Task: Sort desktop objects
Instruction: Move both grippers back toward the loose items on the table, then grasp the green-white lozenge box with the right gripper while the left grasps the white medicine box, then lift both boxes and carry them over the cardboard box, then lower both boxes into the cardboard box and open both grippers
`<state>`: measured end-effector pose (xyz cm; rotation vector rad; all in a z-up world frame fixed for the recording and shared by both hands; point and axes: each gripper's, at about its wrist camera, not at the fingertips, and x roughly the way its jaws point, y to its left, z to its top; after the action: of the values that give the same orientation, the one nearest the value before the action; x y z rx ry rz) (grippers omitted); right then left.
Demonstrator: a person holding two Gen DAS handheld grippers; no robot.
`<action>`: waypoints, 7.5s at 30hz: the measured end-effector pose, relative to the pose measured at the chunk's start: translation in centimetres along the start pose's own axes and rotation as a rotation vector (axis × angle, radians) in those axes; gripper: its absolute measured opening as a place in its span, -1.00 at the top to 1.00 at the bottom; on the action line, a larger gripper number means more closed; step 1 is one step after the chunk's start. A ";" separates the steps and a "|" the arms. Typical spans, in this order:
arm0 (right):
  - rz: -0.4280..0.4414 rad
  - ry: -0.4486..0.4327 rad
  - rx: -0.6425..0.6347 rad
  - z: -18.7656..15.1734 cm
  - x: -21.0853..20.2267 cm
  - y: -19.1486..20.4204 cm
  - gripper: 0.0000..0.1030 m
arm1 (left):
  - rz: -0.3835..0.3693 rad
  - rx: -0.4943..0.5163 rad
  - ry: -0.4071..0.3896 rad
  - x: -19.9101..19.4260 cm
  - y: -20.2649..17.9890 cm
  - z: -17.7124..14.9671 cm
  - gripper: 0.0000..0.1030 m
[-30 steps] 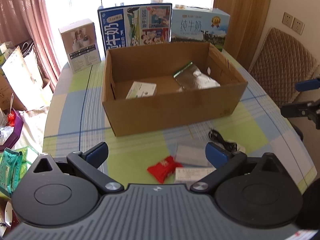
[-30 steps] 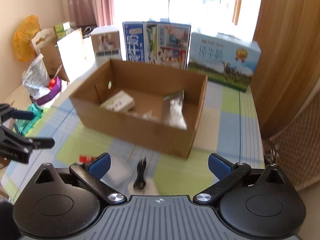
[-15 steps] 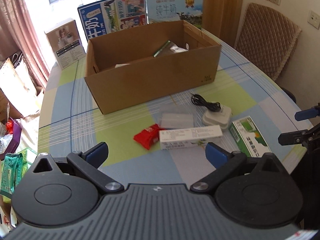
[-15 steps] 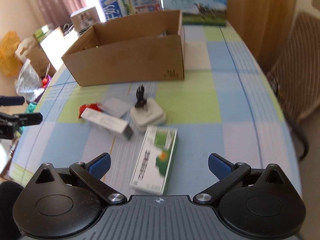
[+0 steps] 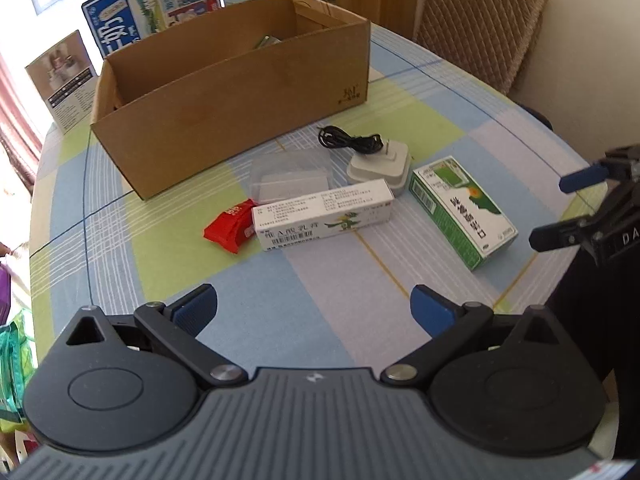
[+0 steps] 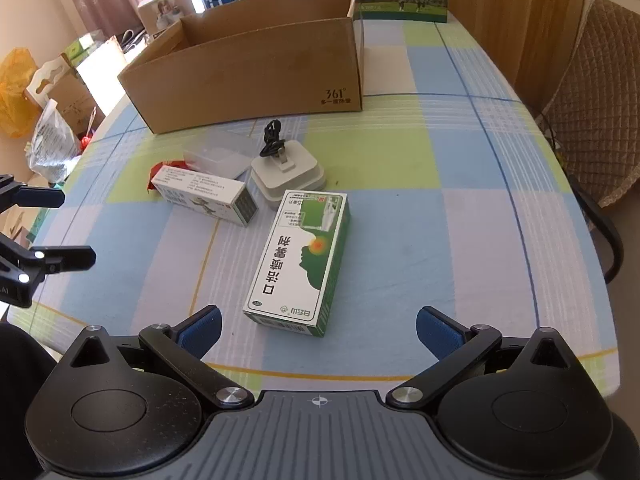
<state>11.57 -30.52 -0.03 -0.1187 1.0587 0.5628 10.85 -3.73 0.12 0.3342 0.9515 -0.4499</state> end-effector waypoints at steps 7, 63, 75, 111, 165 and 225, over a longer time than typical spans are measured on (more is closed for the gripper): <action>0.008 0.026 -0.062 0.3 1.9 0.8 -0.94 | -0.024 0.061 0.012 2.1 0.1 0.2 -0.95; 0.159 0.245 -0.564 4.9 8.6 -2.1 -0.02 | -0.257 0.595 0.212 11.4 -1.1 5.2 0.22; 0.167 0.231 -0.592 4.7 8.7 -2.0 -0.02 | -0.236 0.574 0.214 12.4 -2.4 5.1 0.26; 0.093 0.139 -0.528 4.2 5.8 -0.8 -0.02 | -0.180 0.330 0.177 9.6 -1.7 3.4 0.58; 0.069 -0.107 -0.592 10.3 -1.7 4.0 -0.01 | -0.014 0.158 0.053 1.4 1.9 7.1 0.58; 0.050 -0.294 -0.293 26.6 4.1 3.6 -0.71 | 0.094 -0.180 -0.179 3.3 13.7 17.2 -0.36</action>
<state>32.30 -16.46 10.37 -0.2590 0.6905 0.7547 31.54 -0.69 7.71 0.1715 0.7912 -0.3005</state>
